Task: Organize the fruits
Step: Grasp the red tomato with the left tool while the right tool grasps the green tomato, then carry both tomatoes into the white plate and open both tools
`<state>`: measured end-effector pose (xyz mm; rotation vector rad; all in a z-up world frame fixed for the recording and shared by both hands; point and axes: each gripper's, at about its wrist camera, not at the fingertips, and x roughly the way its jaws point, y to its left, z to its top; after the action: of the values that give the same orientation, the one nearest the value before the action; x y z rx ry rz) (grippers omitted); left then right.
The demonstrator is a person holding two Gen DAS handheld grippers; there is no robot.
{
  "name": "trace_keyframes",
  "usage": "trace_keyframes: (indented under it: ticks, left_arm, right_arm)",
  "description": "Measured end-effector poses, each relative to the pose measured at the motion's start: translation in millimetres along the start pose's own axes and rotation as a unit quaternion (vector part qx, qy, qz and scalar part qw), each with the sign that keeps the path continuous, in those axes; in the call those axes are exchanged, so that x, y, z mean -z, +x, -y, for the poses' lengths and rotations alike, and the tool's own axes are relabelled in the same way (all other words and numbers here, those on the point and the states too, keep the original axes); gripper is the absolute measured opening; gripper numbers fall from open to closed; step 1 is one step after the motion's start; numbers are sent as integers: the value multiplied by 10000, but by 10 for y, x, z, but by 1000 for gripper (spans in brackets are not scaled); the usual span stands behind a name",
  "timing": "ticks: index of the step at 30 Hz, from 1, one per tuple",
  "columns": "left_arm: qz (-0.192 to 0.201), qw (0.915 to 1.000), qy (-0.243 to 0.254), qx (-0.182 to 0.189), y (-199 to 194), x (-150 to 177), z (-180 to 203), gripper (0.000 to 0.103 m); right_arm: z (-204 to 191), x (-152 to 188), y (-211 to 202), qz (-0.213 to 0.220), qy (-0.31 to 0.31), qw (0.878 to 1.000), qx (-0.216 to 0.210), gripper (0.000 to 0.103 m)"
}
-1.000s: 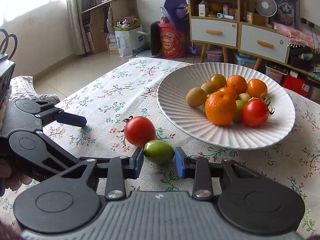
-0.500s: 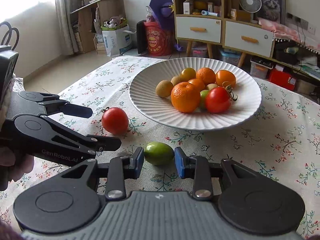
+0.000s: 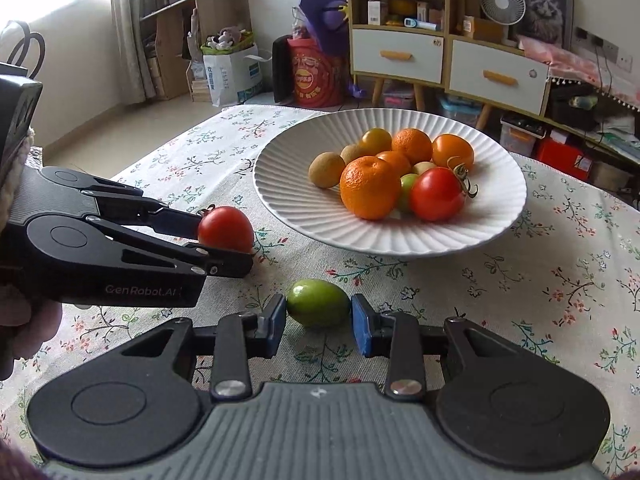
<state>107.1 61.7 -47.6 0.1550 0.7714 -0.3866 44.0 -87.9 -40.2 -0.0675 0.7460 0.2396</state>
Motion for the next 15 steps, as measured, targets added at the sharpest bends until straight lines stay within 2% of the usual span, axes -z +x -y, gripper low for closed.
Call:
trace_keyframes:
  ticks: [5,15]
  left_arm:
    - [-44,9999,-117,63,-41,-2,-35,39]
    - [112,9989,-421,198,-242,-55,-174,39]
  right_arm:
    - [-13,-2,-29,-1,-58,10000,-24,32]
    - [11,-68,-181,110,18,9998,-188,32]
